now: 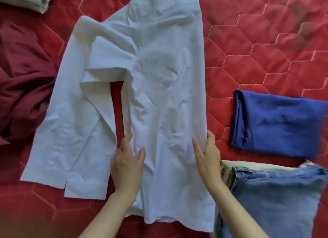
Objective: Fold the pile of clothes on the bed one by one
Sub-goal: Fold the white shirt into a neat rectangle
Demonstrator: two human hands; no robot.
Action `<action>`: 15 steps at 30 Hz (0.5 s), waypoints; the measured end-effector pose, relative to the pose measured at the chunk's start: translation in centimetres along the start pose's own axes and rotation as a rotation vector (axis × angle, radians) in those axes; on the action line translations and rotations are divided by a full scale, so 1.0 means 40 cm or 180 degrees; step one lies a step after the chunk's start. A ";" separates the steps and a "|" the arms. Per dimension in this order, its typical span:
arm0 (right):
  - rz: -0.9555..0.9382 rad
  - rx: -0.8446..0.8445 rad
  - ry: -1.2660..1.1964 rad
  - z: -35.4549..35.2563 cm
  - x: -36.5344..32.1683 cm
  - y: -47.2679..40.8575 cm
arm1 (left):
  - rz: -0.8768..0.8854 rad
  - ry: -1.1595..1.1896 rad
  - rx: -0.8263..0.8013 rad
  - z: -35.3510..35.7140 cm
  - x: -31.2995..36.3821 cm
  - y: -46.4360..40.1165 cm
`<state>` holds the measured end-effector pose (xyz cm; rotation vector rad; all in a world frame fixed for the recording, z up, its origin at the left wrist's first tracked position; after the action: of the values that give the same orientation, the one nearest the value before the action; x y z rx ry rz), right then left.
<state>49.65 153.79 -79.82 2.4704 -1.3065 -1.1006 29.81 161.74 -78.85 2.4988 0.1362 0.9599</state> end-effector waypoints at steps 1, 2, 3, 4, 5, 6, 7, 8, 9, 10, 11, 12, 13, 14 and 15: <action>0.0025 -0.0069 0.0007 0.001 0.019 0.031 | -0.0145 0.0062 0.0012 -0.001 -0.005 0.009; 0.0029 -0.0143 0.0009 0.002 0.036 0.056 | -0.0237 0.0071 -0.0010 -0.001 -0.011 0.020; 0.0016 -0.0216 0.0011 0.002 0.051 0.077 | -0.0266 0.0034 -0.0065 0.001 -0.017 0.032; 0.0000 -0.0270 0.0023 0.001 0.064 0.093 | -0.0253 -0.0018 -0.0117 0.003 -0.024 0.044; -0.0002 -0.0309 0.0041 0.000 0.074 0.106 | -0.0230 -0.0045 -0.0143 0.004 -0.030 0.055; 0.0011 -0.0338 0.0058 -0.003 0.083 0.117 | -0.0213 -0.0023 -0.0137 0.004 -0.038 0.067; 0.0027 -0.0371 0.0060 -0.005 0.089 0.126 | -0.0217 0.0033 -0.0105 0.001 -0.045 0.078; 0.0042 -0.0409 0.0048 -0.008 0.095 0.135 | -0.0222 0.0090 -0.0047 -0.005 -0.051 0.091; 0.0066 -0.0454 0.0035 -0.010 0.099 0.144 | -0.0176 0.0096 0.0030 -0.014 -0.059 0.107; 0.0097 -0.0499 0.0038 -0.013 0.102 0.154 | -0.0074 0.0026 0.0113 -0.024 -0.068 0.124; 0.0125 -0.0542 0.0068 -0.015 0.104 0.163 | 0.0047 -0.0096 0.0184 -0.034 -0.077 0.142; 0.0151 -0.0574 0.0116 -0.017 0.107 0.174 | 0.0156 -0.0231 0.0234 -0.045 -0.089 0.161; 0.0176 -0.0598 0.0160 -0.017 0.110 0.185 | 0.0275 -0.0397 0.0249 -0.055 -0.101 0.181; 0.0207 -0.0616 0.0188 -0.016 0.113 0.197 | 0.0448 -0.0606 0.0236 -0.061 -0.114 0.201; 0.0235 -0.0629 0.0199 -0.013 0.116 0.211 | 0.0666 -0.0834 0.0209 -0.064 -0.125 0.220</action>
<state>46.06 144.95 -78.30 2.2766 -1.1987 -1.0703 23.77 153.63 -76.28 2.7126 -0.1828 0.7047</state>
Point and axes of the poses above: each hand's wrist, its own y-axis away from the middle knuckle, its own z-axis out of the palm, x = y × z, the point moved 2 cm from there along -y, towards the middle knuckle, and after that the axes turned 7 degrees about y, right-handed, at the moved point
